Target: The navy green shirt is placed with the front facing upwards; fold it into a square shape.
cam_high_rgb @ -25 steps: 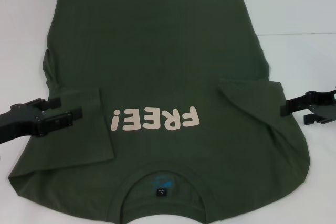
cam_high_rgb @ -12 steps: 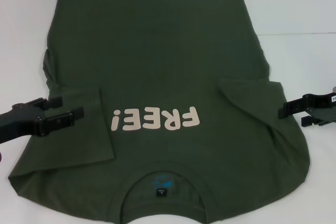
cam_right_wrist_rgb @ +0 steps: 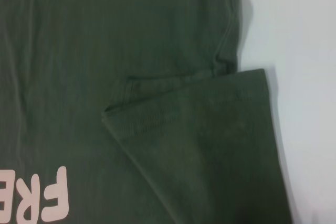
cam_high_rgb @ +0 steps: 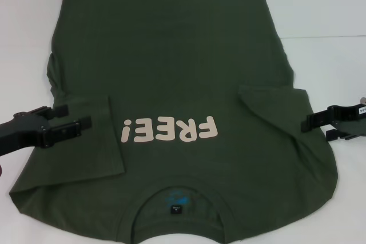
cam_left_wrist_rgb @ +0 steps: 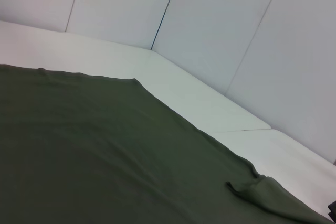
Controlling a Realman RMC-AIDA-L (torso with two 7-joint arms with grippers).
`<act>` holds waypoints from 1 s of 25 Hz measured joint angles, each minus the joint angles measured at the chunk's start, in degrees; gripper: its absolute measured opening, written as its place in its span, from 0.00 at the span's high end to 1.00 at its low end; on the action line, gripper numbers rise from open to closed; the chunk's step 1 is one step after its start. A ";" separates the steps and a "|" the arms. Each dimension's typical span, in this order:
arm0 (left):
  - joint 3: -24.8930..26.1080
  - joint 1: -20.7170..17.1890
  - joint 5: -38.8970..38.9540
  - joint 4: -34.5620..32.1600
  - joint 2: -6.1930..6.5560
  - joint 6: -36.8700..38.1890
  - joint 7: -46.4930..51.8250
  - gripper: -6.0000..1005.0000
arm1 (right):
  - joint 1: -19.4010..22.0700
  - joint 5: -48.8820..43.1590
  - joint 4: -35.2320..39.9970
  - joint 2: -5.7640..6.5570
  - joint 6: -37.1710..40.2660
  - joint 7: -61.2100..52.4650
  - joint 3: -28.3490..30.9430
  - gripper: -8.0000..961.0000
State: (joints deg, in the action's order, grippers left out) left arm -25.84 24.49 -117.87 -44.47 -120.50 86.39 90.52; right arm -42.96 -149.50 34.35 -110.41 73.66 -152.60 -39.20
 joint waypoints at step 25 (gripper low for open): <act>0.00 -0.15 0.19 0.00 0.00 0.01 0.02 0.14 | -0.68 0.53 -1.08 -0.30 0.53 0.02 0.10 0.17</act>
State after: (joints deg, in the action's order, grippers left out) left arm -25.84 24.34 -117.68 -44.47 -120.50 86.40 90.54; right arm -43.64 -148.98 33.27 -110.71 74.18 -152.57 -39.10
